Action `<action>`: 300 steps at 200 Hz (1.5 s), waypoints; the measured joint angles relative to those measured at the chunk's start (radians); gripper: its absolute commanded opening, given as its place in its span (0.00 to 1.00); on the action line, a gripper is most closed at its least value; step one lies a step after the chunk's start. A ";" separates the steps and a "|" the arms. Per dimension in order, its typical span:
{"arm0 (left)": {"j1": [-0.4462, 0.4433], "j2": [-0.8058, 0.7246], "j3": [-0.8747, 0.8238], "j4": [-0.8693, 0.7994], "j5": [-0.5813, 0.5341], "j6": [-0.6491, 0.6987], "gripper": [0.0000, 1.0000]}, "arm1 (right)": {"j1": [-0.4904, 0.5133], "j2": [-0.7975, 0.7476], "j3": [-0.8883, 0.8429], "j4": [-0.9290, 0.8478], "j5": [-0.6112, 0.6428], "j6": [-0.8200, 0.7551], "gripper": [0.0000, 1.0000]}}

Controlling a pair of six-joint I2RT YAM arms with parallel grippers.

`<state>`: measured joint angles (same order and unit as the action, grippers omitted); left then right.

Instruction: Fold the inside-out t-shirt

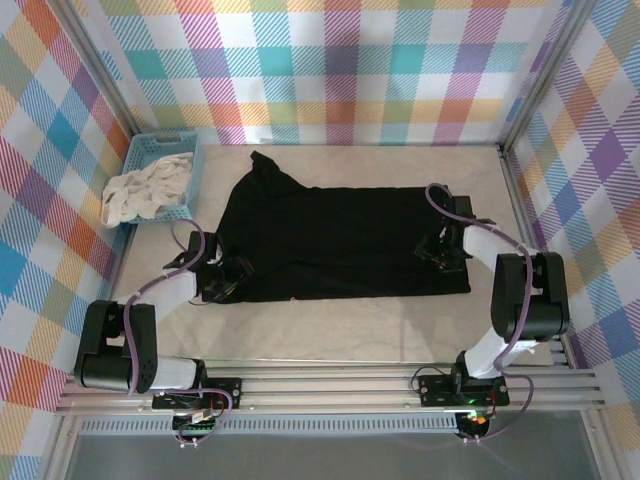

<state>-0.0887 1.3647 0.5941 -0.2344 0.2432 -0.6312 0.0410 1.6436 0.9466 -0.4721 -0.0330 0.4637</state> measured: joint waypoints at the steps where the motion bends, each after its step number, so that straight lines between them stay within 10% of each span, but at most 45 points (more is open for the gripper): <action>1: 0.000 0.000 0.000 0.000 0.000 0.000 0.61 | 0.000 0.001 0.001 0.000 0.000 0.000 0.52; 84: 0.000 0.019 0.013 0.000 0.003 0.018 0.61 | 0.000 0.130 0.159 0.072 -0.040 0.009 0.36; 208: 0.000 0.018 0.014 -0.001 0.008 0.026 0.61 | -0.178 0.045 0.054 -0.045 0.041 -0.016 0.48; 300: 0.000 0.018 0.014 -0.002 0.010 0.045 0.61 | -0.177 0.091 0.077 -0.037 0.005 -0.016 0.38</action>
<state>-0.0887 1.3827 0.6086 -0.2363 0.2527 -0.5865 -0.1360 1.7348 1.0241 -0.5095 -0.0277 0.4480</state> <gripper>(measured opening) 0.613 0.388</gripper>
